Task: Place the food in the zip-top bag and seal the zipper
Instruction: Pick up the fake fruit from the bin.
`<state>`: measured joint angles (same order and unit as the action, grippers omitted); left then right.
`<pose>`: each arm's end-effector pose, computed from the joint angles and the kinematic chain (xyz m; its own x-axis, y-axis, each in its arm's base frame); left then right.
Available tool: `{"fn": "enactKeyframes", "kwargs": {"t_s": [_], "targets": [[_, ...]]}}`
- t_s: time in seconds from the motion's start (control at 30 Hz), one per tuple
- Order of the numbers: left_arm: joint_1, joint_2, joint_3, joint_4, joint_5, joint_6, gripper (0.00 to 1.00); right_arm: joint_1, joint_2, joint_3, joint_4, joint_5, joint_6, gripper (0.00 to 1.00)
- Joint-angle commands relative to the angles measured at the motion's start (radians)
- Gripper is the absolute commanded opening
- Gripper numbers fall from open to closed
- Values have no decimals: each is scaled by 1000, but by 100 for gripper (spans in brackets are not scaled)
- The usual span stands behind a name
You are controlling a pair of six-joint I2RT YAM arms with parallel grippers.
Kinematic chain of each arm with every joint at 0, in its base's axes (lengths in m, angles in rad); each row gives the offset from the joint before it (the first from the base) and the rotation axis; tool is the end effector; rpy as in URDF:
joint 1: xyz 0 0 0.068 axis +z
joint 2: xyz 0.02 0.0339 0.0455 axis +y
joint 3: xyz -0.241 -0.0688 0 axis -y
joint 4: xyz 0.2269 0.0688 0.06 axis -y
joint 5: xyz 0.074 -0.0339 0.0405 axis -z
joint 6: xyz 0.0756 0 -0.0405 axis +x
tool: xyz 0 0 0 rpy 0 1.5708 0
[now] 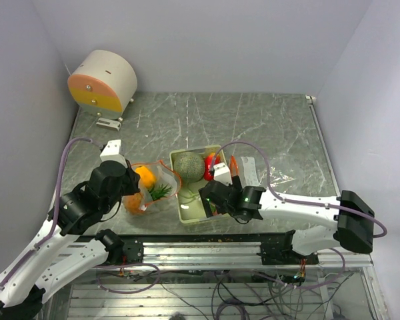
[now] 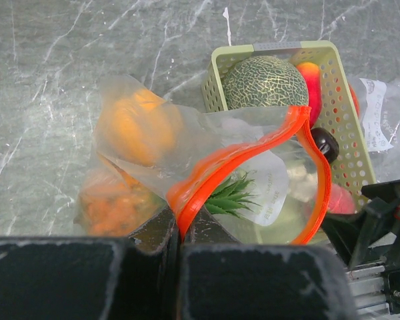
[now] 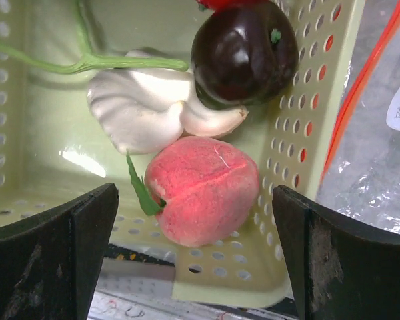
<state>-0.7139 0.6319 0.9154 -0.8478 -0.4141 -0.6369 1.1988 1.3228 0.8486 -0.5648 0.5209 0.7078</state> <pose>0.1315 -0.0737 0.3003 -0.5287 -0.2623 -0.8073 0.0349 0.9435 -0.3295 0.1299 0.2294 0.1766 -0.7038 -0.2522 -0.6642 -0.3406 0.9402 0.0038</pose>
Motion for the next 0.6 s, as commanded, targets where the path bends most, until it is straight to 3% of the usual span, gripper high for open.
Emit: {"fn": "enactKeyframes", "kwargs": {"t_s": [0.0,0.27,0.37,0.5,0.57], "targets": [[6,-12,7,8,-7,-6,7,-46,34,-28,59,-60,12,100],[6,-14,0,13,-9,-6,7,-71,104,-49,122,-102,-13,91],[5,-11,0,10,-13,-4,7,-70,124,-39,112,-99,-13,76],[5,-11,-3,12,-14,-3,7,-71,120,-28,106,-87,-21,42],[5,-8,-2,13,-14,-4,7,-71,106,-3,86,-65,-26,39]]}}
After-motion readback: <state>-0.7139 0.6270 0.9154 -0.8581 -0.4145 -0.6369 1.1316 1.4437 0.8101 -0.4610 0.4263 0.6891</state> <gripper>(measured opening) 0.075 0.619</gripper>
